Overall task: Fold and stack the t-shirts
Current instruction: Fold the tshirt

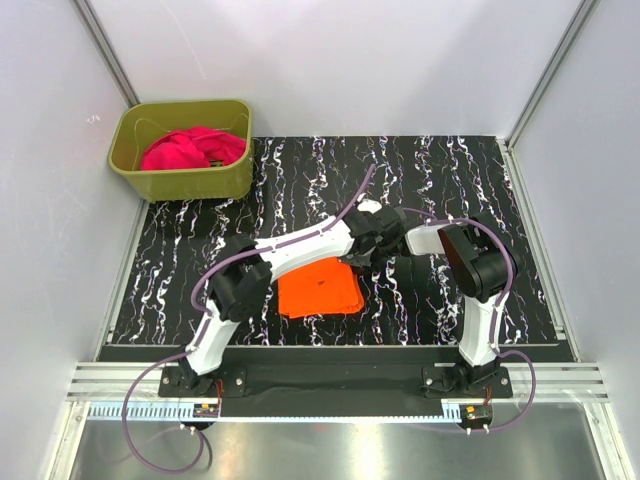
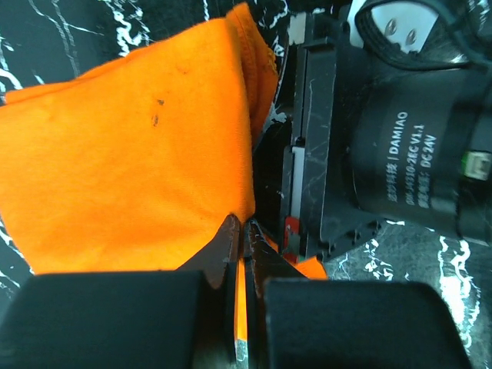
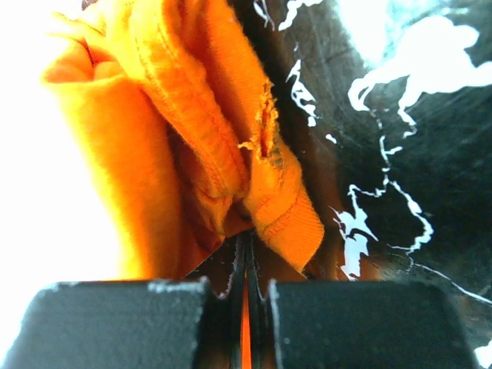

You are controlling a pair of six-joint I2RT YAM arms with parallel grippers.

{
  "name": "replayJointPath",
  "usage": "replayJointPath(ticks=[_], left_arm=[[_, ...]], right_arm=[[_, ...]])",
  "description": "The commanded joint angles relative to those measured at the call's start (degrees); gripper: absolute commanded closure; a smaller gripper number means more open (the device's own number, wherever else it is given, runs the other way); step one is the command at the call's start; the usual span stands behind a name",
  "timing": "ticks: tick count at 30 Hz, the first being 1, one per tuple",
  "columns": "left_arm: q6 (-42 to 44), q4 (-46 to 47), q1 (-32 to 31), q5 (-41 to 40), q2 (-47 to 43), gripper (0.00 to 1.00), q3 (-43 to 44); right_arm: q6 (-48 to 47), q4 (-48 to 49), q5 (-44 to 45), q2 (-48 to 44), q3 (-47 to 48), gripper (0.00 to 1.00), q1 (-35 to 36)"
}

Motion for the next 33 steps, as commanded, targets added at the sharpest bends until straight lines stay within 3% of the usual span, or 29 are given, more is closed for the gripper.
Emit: replayJointPath(ticks=[1,11,14,15,17,18,20,25,26,28,29,33], left_arm=[[0.8,1.9,0.3,1.5,0.3,1.0,2.7],[0.7,2.7,1.8,2.3,0.2,1.0,1.2],[2.3,4.0,2.3,4.6,-0.4,0.78,0.9],[2.6,4.3,2.4,5.8,-0.9,0.62,0.7],[3.8,6.8,2.5,6.6,-4.0,0.56,-1.7],[4.3,7.8,2.6,8.0,-5.4,0.51,-2.6],[5.1,10.2,3.1,10.1,-8.3,0.46,-4.9],[6.5,14.7,5.3,15.4,-20.5,0.48,-11.7],[6.3,17.5,6.1,17.2,-21.9,0.51,-15.6],[5.9,23.6,8.9,28.1,-27.2,0.51,-21.6],[4.3,29.3,9.1,31.2,-29.2,0.51,-27.9],[1.7,42.2,9.2,39.6,-33.1,0.55,-39.6]], right_arm=[[-1.2,-2.7,5.2,1.2,-0.2,1.0,0.9],[-3.3,-5.9,0.4,-2.1,1.2,0.97,-1.7],[-4.4,-8.7,-0.7,-3.9,1.7,0.96,-4.1],[-5.1,-11.2,-0.8,-4.4,2.0,0.93,-5.4],[-7.4,-14.0,-0.4,-6.2,3.1,0.85,-6.8],[-8.2,-16.5,-0.4,-7.0,3.4,0.76,-7.6],[-11.4,-20.0,0.8,-9.0,5.8,0.71,-10.0],[-20.5,-31.8,5.1,-12.5,11.7,0.66,-12.1],[-20.7,-31.9,5.2,-13.1,12.2,0.64,-12.1],[-18.9,-29.2,1.1,-13.0,12.2,0.56,-12.1],[-17.8,-27.7,-1.0,-12.3,12.9,0.56,-11.7],[-14.2,-24.8,-4.0,-7.4,17.9,0.57,-8.3]])
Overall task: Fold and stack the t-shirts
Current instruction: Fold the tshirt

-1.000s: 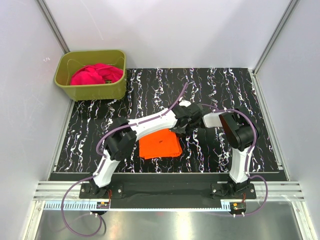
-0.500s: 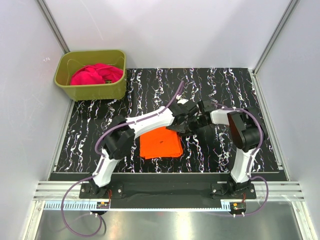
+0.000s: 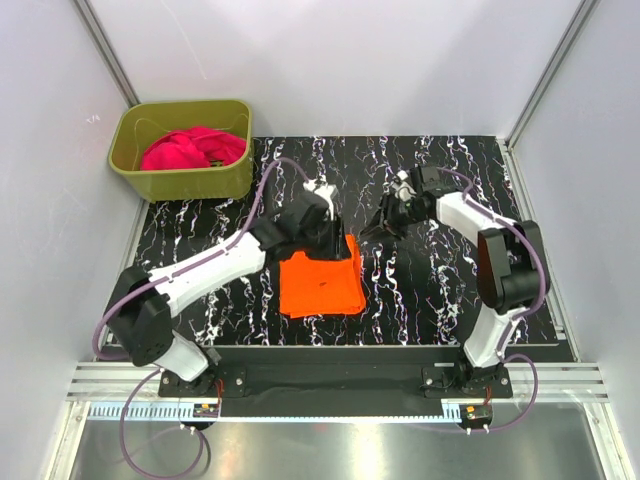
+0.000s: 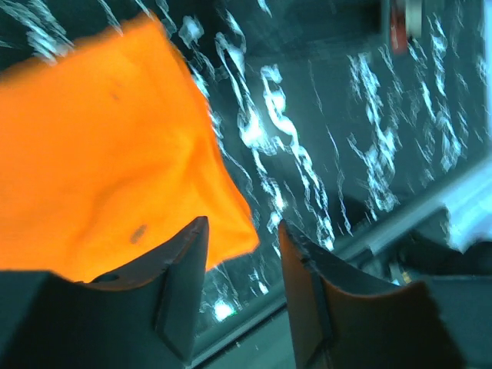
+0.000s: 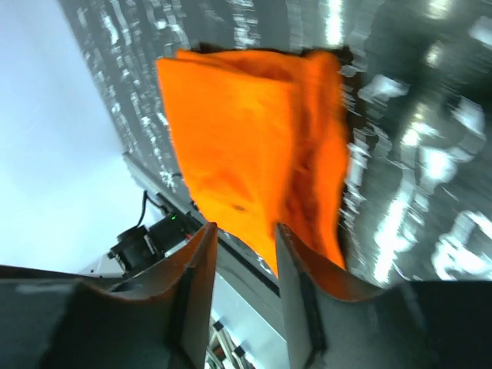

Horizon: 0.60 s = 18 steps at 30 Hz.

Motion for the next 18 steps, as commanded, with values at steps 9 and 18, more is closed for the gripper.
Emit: replayJointPath(ticks=[9,18], left_arm=[[-2.8,27.1,-1.8,13.5,6.7,0.69,-11.3],[-3.1,29.2,-1.8,13.7,9.4,0.71,-12.9]], right_arm=[[4.7,5.8,-7.4,11.9,8.5,0.98,4.5],[5.4,6.5,-8.1,17.3,8.4,0.99,4.8]])
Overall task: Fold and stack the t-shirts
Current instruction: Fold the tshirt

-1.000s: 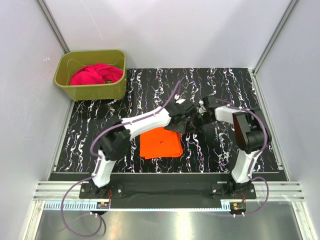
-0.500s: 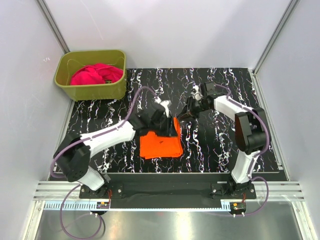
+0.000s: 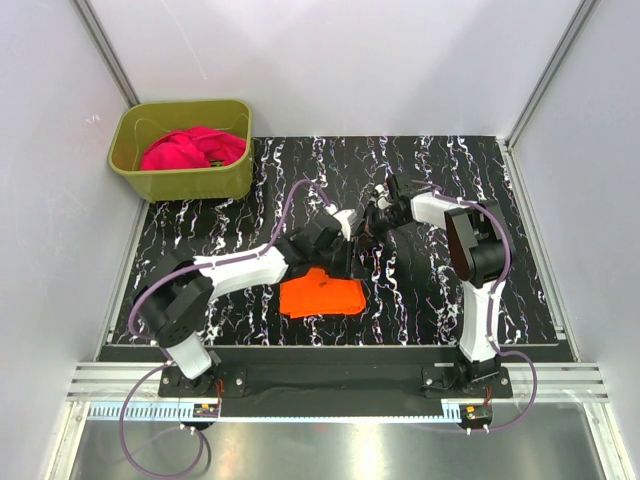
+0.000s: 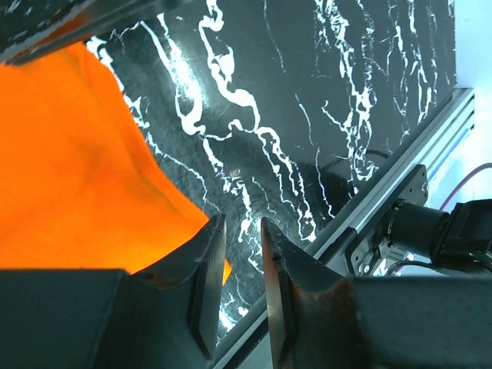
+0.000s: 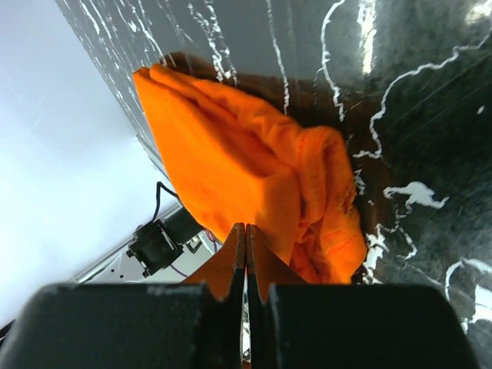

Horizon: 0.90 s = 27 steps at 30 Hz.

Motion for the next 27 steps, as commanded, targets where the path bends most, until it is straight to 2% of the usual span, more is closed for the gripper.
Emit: replayJointPath(ticks=[1,7,11,13,19,24,27], left_arm=[[0.1,4.8,0.1,1.6,1.9,0.71,-0.6],[-1.1,10.2,0.0,3.7,3.7,0.73,-3.8],[-4.0,19.9,-1.5,5.6,6.4,0.74,-7.8],[-6.5,24.0,-3.4,5.9,7.5,0.75,-9.4],[-9.3,28.0,-8.7,4.0,10.9,0.77,-11.3],[-7.8,22.6,-8.8,1.2,3.9,0.78,-14.1],[-4.4,11.6,-8.7,-1.4,-5.9,0.71,-12.2]], right_arm=[[0.6,1.7,-1.2,1.1,1.2,0.99,0.2],[0.9,2.4,-0.7,4.6,3.5,0.99,0.2],[0.8,2.4,0.4,6.0,5.3,0.99,0.2],[0.8,2.5,0.6,7.2,6.0,0.99,0.2],[0.1,2.4,1.5,8.5,6.3,0.99,0.2],[-0.4,1.1,2.3,6.8,5.9,0.98,0.1],[-1.7,-2.7,3.9,3.4,7.4,0.93,-0.4]])
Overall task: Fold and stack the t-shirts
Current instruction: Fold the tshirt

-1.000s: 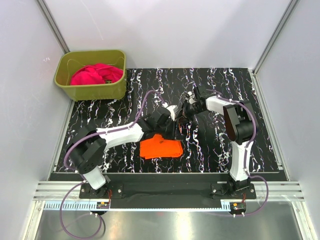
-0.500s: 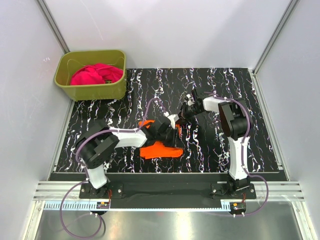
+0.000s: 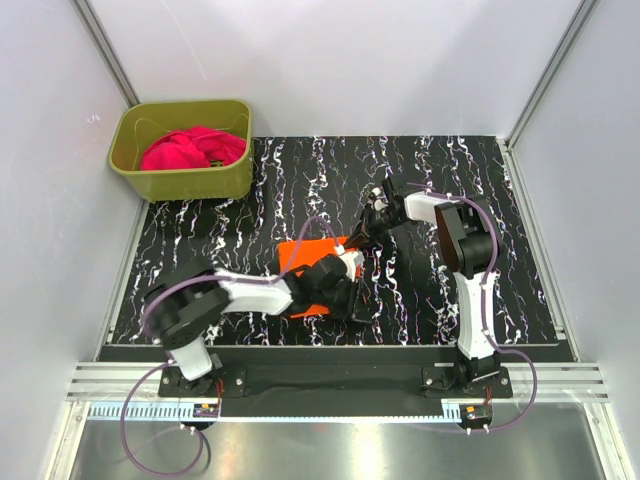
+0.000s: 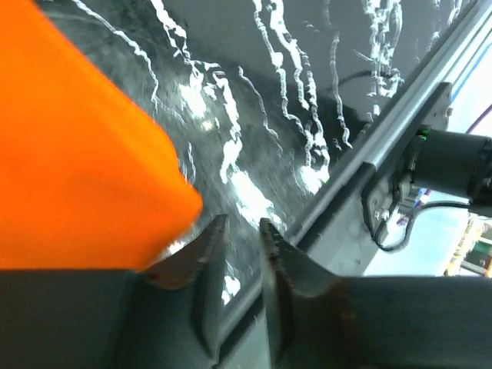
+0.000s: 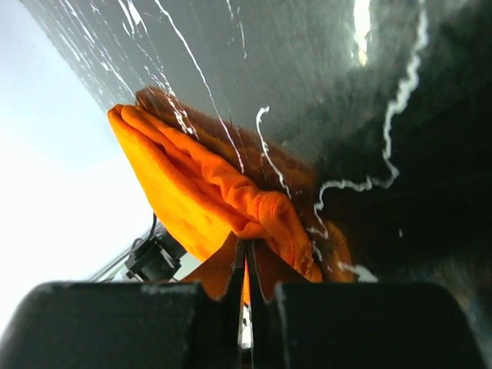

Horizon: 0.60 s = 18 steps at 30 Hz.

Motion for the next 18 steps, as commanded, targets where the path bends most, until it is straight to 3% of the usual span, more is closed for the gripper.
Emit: replayJointPath(ticks=[1,2,4,6,9,14,18], left_arm=[[5.1,-11.5,0.7,-4.8,-14.8,0.67,3.3],[5.9,-14.1,1.2,-7.2,-18.0,0.58,4.1],[7.1,-23.2,4.3,-9.4,-22.9,0.47,5.7],[7.6,-27.5,9.9,-9.7,-29.5,0.41,5.8],[9.4,-34.3,18.4,-8.7,-35.9,0.37,5.4],[11.7,-39.2,29.6,-2.7,-38.4,0.33,3.7],[9.7,-40.6,35.4,-1.1,-38.0,0.33,2.2]], right_arm=[[-2.4,-4.4,4.3,-5.3,3.5,0.91,-0.5],[-2.7,-7.8,5.6,-6.5,4.1,0.78,-0.8],[-4.4,-10.7,9.6,-10.7,5.2,0.65,-1.2],[-6.0,-15.8,13.7,-15.0,5.4,0.45,-1.6],[-6.0,-18.6,18.0,-20.9,1.8,0.23,-1.6],[-4.8,-16.2,15.4,-31.0,-14.4,0.17,-0.3],[-0.4,-7.4,13.1,-42.9,-28.5,0.25,6.4]])
